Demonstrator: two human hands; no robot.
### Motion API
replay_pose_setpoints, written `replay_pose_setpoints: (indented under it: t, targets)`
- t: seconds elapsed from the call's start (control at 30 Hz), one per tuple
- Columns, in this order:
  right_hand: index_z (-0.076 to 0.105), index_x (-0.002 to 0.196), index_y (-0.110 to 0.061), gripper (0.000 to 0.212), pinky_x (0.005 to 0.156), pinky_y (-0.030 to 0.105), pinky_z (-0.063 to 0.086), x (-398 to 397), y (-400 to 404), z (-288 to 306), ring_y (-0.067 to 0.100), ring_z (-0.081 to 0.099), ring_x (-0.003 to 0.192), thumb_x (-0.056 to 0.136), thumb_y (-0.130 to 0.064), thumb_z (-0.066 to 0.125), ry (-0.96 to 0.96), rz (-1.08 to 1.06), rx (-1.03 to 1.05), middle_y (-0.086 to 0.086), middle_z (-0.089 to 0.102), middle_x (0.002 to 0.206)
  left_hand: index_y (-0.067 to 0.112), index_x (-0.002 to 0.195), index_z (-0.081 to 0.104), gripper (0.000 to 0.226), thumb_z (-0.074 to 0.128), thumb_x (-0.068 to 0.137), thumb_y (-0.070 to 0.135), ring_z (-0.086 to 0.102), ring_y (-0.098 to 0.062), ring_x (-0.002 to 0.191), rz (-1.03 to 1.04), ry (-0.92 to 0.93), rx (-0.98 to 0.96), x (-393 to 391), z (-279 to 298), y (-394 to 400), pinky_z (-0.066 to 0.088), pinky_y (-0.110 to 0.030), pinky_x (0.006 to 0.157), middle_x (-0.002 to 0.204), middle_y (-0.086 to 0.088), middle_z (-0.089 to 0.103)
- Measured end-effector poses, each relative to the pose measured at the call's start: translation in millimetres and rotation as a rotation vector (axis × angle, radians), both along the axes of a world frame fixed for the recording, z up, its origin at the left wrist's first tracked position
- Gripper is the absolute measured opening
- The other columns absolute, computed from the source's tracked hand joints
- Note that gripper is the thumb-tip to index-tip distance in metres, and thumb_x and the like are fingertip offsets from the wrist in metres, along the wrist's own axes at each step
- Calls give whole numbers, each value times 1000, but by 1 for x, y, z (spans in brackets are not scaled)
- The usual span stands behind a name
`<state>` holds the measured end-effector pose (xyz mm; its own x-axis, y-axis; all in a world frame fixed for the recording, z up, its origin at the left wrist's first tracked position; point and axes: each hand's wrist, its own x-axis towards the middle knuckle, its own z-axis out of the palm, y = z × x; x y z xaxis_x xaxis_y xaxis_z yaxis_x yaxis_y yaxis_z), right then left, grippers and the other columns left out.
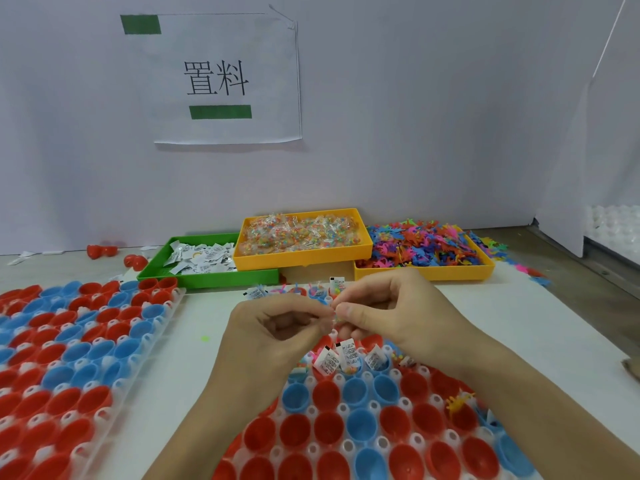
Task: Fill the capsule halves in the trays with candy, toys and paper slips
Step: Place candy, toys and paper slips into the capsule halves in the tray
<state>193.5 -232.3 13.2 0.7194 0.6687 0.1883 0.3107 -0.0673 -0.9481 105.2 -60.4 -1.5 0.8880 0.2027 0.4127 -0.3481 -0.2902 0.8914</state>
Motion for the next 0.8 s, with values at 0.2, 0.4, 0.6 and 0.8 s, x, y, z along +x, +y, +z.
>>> replay_pose_setpoints:
  t: [0.2,0.4,0.6,0.8]
  targets:
    - [79,88,-21,10,70,22,59,0,0,1,19,76,77,87,-12,75,-5,-35,20,4,77,82,13,90,78,17,75,73,19,74,-18,80,-34,45,-60,0,3,1,58,-22,72,84,-3,77]
    - [79,93,-17,10,75,24,59,-3,0,1,18,75,81,85,-11,76,-21,-25,43,3,77,84,9,94,73,26,79,69,16,74,-20,81,-54,64,-71,1,1,5,57,-21,72,86,-5,77]
    - [77,99,-18,20,80,27,60,-3,0,1,16,75,87,80,-18,81,-9,-2,36,0,78,92,12,91,76,23,77,69,19,74,-17,79,6,37,-60,1,0,5,58,-20,72,84,-2,77]
    - [77,96,-16,10,73,24,60,-2,-1,-2,19,76,80,87,-11,75,-48,0,44,5,78,84,12,91,76,21,76,71,18,74,-16,77,12,26,-39,2,-2,5,58,-19,70,84,-1,77]
